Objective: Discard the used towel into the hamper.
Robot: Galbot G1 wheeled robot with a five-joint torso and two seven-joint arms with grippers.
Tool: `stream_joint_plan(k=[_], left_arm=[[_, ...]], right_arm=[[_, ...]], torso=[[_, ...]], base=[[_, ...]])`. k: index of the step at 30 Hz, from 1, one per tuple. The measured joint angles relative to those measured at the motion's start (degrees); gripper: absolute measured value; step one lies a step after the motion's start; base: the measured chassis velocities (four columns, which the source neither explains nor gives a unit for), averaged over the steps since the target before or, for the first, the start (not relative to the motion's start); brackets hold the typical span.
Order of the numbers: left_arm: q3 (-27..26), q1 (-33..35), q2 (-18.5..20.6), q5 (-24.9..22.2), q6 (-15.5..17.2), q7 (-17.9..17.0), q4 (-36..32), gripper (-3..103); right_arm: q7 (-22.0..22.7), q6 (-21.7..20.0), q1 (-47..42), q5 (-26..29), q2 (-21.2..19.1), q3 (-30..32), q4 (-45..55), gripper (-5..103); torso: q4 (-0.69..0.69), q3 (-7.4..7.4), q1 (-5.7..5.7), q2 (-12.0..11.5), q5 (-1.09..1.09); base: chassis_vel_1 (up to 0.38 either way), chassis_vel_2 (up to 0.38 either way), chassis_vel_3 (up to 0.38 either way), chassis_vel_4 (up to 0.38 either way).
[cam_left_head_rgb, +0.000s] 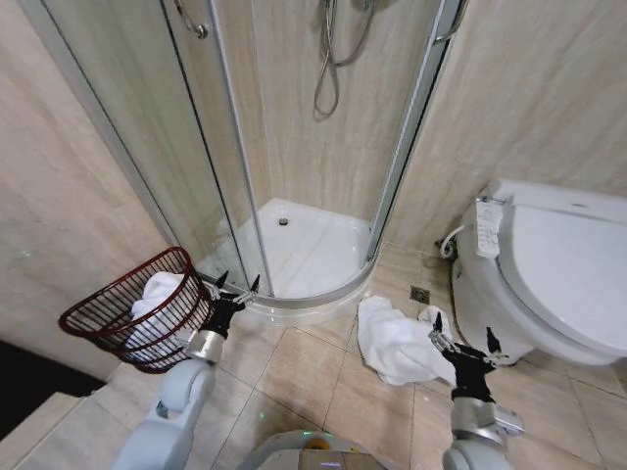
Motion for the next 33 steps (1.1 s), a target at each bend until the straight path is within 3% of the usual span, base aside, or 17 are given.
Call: stream_joint_plan(k=[7, 17, 33], left_arm=[[2.34, 0.63, 0.87, 1.29, 1.15, 2.69, 0.52, 100], [4.66, 0.74, -0.99, 5.87, -0.44, 1.8, 3.91, 100], [3.54, 1.15, -0.78, 5.93, -2.21, 1.44, 4.33, 100]], right_arm=[[0.17, 6.66, -4.6, 0.75, -0.3, -0.46, -4.93, 100], [1.4, 7.68, -3.59, 1.45, 0.19, -1.39, -8.52, 100], [2.53, 8.24, -3.15, 1.35, 0.22, -1.52, -9.43, 100]], torso=[[-0.03, 0.0, 0.0, 0.0, 0.01], [-0.02, 0.0, 0.0, 0.0, 0.0], [-0.01, 0.01, 0.0, 0.0, 0.0]], base=[[0.0, 0.0, 0.0, 0.0], [0.0, 0.0, 0.0, 0.0], [0.0, 0.0, 0.0, 0.0]])
